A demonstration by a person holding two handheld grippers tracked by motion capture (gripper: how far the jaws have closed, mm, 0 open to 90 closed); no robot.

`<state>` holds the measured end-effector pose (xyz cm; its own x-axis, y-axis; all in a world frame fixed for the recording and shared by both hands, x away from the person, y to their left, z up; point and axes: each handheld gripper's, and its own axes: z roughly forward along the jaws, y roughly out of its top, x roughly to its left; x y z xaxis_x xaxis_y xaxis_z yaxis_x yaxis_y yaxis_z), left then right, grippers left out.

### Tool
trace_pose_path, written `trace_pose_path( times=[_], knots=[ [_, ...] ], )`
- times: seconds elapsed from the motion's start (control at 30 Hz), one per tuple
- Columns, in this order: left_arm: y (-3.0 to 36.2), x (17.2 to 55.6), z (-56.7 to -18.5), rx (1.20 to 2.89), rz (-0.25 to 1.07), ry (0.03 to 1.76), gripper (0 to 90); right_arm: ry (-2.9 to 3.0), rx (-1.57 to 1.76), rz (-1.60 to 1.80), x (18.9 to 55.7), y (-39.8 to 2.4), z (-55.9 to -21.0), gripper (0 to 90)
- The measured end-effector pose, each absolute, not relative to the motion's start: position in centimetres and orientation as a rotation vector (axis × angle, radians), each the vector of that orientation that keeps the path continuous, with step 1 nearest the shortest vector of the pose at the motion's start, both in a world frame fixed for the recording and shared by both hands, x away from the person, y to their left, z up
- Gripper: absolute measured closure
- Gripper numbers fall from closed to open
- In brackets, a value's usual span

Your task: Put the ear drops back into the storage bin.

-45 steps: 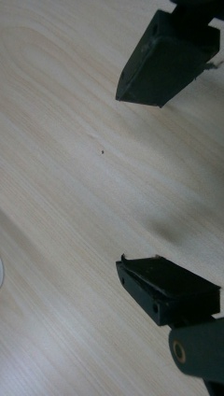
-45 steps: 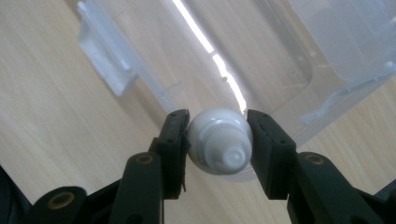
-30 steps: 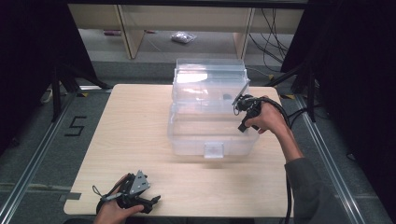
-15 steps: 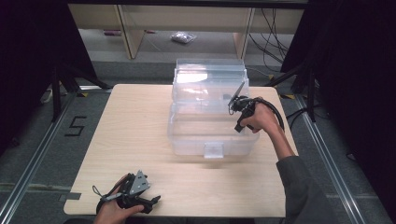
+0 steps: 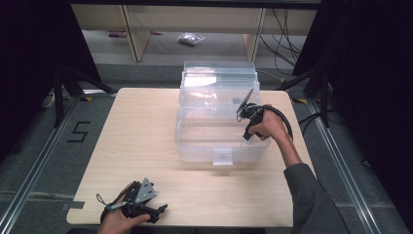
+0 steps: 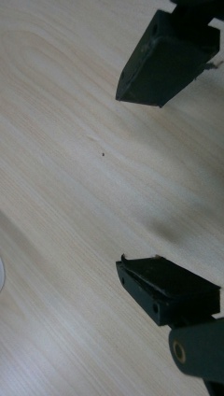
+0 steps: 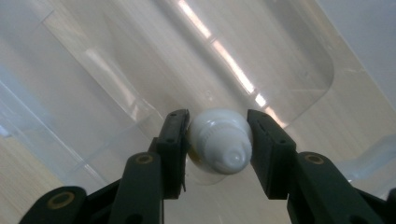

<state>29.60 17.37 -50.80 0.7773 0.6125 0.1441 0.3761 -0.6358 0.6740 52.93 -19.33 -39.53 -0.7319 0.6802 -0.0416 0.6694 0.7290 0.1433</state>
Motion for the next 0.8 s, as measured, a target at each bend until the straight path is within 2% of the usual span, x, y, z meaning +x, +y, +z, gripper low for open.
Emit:
trace_pose_path(
  times=[0.8],
  knots=[
    [17.5, 29.5, -50.6, 2.340, 0.462, 0.726, 15.2, 2.844, 1.140, 0.127, 54.0, -19.6, -41.9, 60.1]
  ],
)
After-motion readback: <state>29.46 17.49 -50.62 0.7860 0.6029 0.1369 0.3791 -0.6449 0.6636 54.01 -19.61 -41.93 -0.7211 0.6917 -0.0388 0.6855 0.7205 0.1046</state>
